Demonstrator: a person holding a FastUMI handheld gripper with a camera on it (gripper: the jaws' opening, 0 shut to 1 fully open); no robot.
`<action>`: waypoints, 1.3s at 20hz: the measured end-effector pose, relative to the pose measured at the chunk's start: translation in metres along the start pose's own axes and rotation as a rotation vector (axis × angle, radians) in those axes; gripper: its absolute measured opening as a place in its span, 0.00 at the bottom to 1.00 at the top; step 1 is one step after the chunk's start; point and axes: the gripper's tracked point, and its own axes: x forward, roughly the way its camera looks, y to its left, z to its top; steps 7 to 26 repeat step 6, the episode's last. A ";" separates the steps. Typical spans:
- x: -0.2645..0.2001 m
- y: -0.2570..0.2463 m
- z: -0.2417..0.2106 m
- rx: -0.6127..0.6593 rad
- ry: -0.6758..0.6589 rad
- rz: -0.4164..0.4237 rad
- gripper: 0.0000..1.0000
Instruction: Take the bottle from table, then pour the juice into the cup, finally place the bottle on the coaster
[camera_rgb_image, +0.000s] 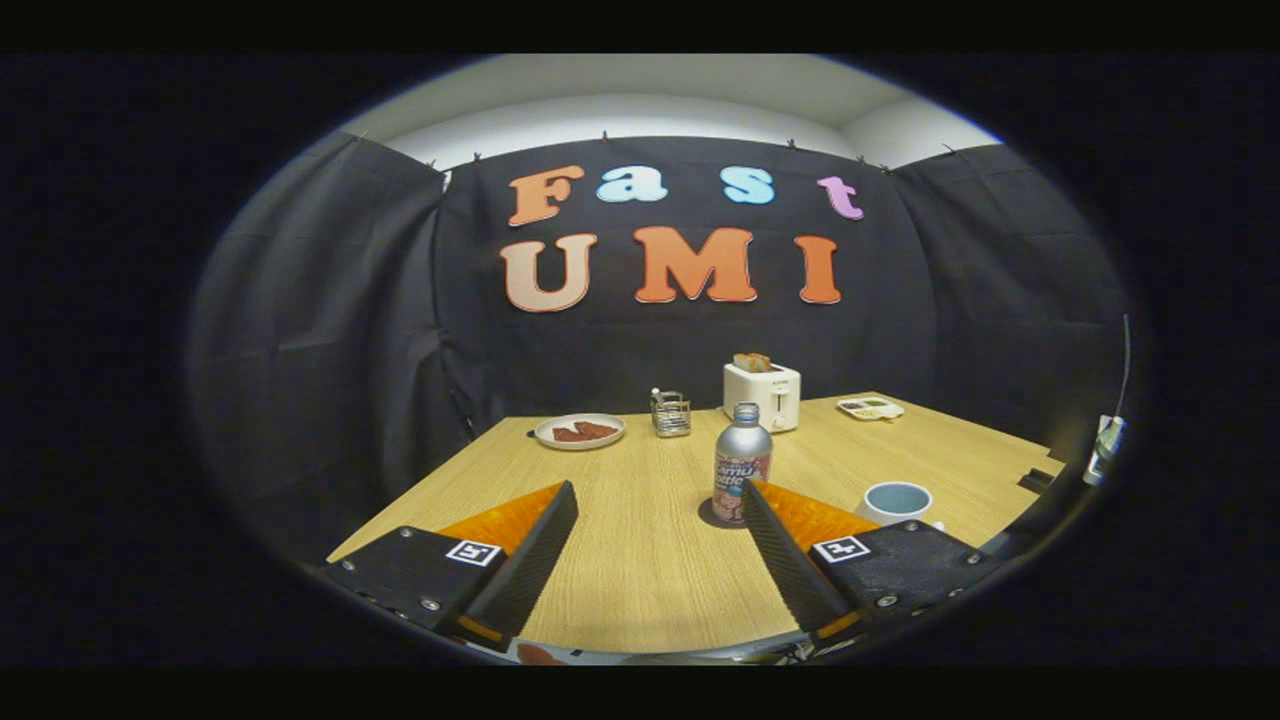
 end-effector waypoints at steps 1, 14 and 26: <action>-0.003 0.003 0.002 0.005 -0.009 0.008 0.97; -0.007 0.006 0.001 -0.002 -0.018 0.017 0.97; -0.007 0.006 0.001 -0.002 -0.018 0.017 0.97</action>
